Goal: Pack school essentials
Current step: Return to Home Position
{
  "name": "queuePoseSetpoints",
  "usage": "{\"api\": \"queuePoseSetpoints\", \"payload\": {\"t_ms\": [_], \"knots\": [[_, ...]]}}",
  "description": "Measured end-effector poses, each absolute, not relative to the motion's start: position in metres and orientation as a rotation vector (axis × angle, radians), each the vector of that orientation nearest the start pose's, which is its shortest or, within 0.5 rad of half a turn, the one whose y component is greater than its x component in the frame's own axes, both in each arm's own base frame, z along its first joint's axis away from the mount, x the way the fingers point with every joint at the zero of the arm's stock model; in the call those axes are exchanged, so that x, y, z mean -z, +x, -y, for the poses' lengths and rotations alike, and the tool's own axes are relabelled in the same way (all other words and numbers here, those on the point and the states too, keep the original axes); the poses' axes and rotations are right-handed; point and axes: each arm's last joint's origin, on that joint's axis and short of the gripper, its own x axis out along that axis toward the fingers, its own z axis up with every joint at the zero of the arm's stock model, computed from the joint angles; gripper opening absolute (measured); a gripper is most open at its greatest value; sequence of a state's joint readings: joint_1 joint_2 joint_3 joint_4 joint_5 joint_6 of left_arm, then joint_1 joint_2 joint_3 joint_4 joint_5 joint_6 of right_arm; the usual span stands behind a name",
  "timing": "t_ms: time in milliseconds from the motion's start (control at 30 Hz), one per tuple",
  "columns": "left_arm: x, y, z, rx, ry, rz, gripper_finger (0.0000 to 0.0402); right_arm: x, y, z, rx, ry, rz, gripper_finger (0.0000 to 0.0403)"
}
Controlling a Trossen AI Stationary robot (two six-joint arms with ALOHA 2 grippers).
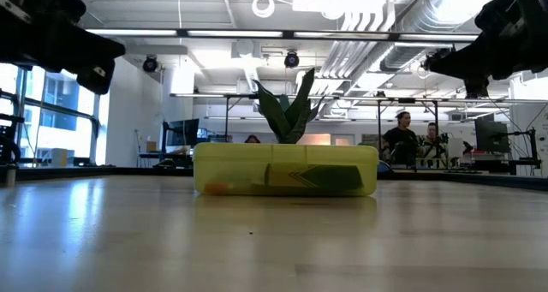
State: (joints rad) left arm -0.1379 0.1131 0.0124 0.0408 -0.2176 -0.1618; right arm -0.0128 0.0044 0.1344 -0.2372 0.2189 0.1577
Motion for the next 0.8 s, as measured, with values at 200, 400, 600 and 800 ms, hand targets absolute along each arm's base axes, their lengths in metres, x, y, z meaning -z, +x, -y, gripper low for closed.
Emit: {"api": "queuePoseSetpoints", "payload": {"t_ms": [200,400,600,800], "knots": [[-0.16,0.103,0.013,0.102,-0.157,-0.091,0.0,-0.178,0.091,0.005,0.136,0.116,-0.081,0.0],[-0.16,0.103,0.013,0.072,-0.153,-0.089,0.0001,-0.172,0.092,0.004,0.119,0.11,-0.091,0.0],[-0.16,0.103,0.012,0.069,-0.155,-0.089,0.0,-0.172,0.092,0.004,0.117,0.102,-0.092,0.0],[-0.16,0.103,0.012,0.061,-0.101,-0.087,0.0001,-0.172,0.092,0.004,0.118,0.102,-0.092,0.0]]}}
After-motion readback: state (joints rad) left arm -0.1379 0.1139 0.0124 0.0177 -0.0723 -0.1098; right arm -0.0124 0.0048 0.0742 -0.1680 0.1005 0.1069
